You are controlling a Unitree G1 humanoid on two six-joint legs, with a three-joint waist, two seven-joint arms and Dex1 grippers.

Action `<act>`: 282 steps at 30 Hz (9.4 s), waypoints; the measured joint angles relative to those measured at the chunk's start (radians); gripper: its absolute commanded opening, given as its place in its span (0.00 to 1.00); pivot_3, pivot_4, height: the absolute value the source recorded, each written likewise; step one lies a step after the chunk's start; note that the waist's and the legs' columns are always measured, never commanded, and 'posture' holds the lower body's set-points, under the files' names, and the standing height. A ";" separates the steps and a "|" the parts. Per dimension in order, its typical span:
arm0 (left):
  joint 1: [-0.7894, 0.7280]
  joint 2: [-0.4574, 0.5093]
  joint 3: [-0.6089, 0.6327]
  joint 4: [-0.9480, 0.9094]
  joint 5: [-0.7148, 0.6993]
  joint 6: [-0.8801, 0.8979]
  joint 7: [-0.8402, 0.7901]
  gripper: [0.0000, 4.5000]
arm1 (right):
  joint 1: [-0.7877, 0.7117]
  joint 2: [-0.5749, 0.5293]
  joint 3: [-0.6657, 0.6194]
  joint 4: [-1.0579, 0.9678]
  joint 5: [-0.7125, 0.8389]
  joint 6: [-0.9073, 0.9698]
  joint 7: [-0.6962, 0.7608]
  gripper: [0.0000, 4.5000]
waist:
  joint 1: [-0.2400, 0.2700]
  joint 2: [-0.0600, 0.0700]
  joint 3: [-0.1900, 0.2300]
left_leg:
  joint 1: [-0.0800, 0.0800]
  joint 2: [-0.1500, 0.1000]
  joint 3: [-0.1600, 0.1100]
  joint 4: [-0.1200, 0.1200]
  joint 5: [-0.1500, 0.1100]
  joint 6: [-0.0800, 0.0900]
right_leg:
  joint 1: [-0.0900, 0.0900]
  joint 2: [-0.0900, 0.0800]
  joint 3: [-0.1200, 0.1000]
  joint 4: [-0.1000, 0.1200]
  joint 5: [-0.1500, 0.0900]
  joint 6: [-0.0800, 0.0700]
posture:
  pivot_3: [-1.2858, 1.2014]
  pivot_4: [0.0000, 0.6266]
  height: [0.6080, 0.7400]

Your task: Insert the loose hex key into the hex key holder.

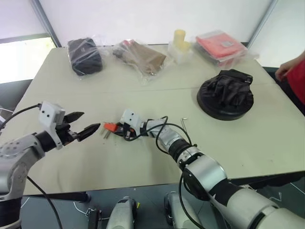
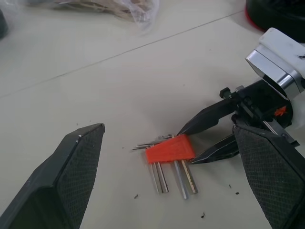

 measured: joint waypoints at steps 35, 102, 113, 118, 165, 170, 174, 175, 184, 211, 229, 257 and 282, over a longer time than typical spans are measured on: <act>-0.879 -0.210 -0.358 0.879 0.106 -0.117 -0.585 1.00 | -0.165 -0.673 0.180 -0.395 -0.573 -0.866 -0.471 0.22 | 0.021 -0.001 0.000 | -0.004 -0.004 0.006 0.002 0.001 0.000 | -0.003 0.006 0.001 0.001 0.000 0.001 | 0.52 0.24 1.00; -0.473 -0.347 -0.285 0.319 0.131 -0.136 -0.223 0.00 | 0.468 -0.672 -0.287 -1.511 0.515 1.595 -0.160 0.99 | 0.054 -0.001 0.000 | -0.003 -0.005 0.001 0.015 0.000 0.002 | 0.001 0.006 -0.001 0.010 -0.002 0.002 | 0.52 0.24 1.00; -0.447 -0.349 -0.285 0.311 0.128 -0.149 -0.186 0.00 | 0.472 -0.649 -0.247 -1.354 0.486 1.488 -0.229 0.99 | 0.052 -0.001 0.000 | -0.003 -0.005 0.002 0.015 -0.001 0.003 | 0.001 0.006 -0.001 0.010 -0.002 0.003 | 0.52 0.24 1.00; -0.446 -0.353 -0.285 0.313 0.128 -0.157 -0.168 0.00 | 0.435 -0.601 -0.239 -1.300 0.486 1.464 -0.246 0.99 | 0.049 -0.001 0.000 | -0.003 -0.004 0.002 0.015 -0.001 0.003 | 0.002 0.006 -0.001 0.010 -0.002 0.003 | 0.52 0.24 1.00; -0.842 -0.354 -0.385 0.822 0.159 -0.195 -0.548 0.00 | 0.196 -0.240 -0.403 -1.283 0.736 0.901 -0.307 0.01 | 0.028 -0.003 -0.001 | -0.005 -0.004 0.000 0.014 -0.001 0.004 | 0.001 0.006 -0.003 0.009 -0.003 0.003 | 0.52 0.24 1.00; -0.842 -0.365 -0.389 0.791 0.157 -0.189 -0.552 0.00 | 0.222 -0.238 -0.393 -1.283 0.737 0.900 -0.316 0.01 | 0.027 -0.003 -0.001 | -0.005 -0.004 0.000 0.013 -0.001 0.004 | 0.001 0.006 -0.003 0.009 -0.003 0.003 | 0.52 0.24 1.00; -0.842 -0.370 -0.388 0.764 0.154 -0.178 -0.546 0.00 | 0.223 -0.238 -0.392 -1.283 0.735 0.892 -0.325 0.01 | 0.027 -0.003 0.000 | -0.005 -0.004 0.000 0.013 -0.001 0.004 | 0.001 0.006 -0.003 0.009 -0.003 0.003 | 0.52 0.24 1.00; -0.842 -0.373 -0.388 0.763 0.154 -0.177 -0.542 0.00 | 0.223 -0.238 -0.391 -1.283 0.734 0.885 -0.326 0.01 | 0.027 -0.003 -0.001 | -0.005 -0.004 0.000 0.013 -0.001 0.004 | 0.001 0.006 -0.003 0.009 -0.003 0.003 | 0.52 0.24 1.00; -0.842 -0.386 -0.381 0.764 0.154 -0.185 -0.515 0.00 | 0.224 -0.238 -0.372 -1.283 0.734 0.872 -0.337 0.01 | 0.027 -0.003 0.000 | -0.005 -0.004 0.000 0.013 -0.001 0.004 | 0.001 0.006 -0.003 0.009 -0.003 0.003 | 0.52 0.24 1.00; -0.867 -0.393 -0.359 0.820 0.157 -0.218 -0.481 0.00 | 0.253 -0.236 -0.372 -1.283 0.736 0.855 -0.356 0.01 | 0.027 -0.003 0.000 | -0.005 -0.004 0.000 0.013 -0.001 0.004 | 0.001 0.006 -0.003 0.009 -0.003 0.003 | 0.52 0.24 1.00; -0.867 -0.413 -0.349 0.823 0.155 -0.223 -0.456 0.00 | 0.255 -0.246 -0.373 -1.283 0.734 0.844 -0.357 0.01 | 0.027 -0.003 0.000 | -0.005 -0.004 0.000 0.013 -0.001 0.004 | 0.001 0.006 -0.003 0.009 -0.003 0.003 | 0.52 0.24 1.00; -0.864 -0.414 -0.321 0.803 0.151 -0.239 -0.438 0.00 | 0.211 -0.298 -0.377 -1.215 0.725 0.821 -0.349 0.98 | 0.028 -0.003 0.000 | -0.005 -0.004 0.000 0.013 -0.001 0.004 | 0.001 0.006 -0.003 0.008 -0.003 0.003 | 0.52 0.24 1.00; -0.449 -0.384 -0.195 0.444 -0.104 0.503 -0.006 0.26 | 0.397 -0.644 -0.172 -1.368 0.592 0.722 0.084 1.00 | 0.040 -0.004 0.001 | -0.004 -0.003 0.000 0.014 -0.002 0.005 | 0.002 0.005 -0.002 0.006 -0.003 0.004 | 0.52 0.24 1.00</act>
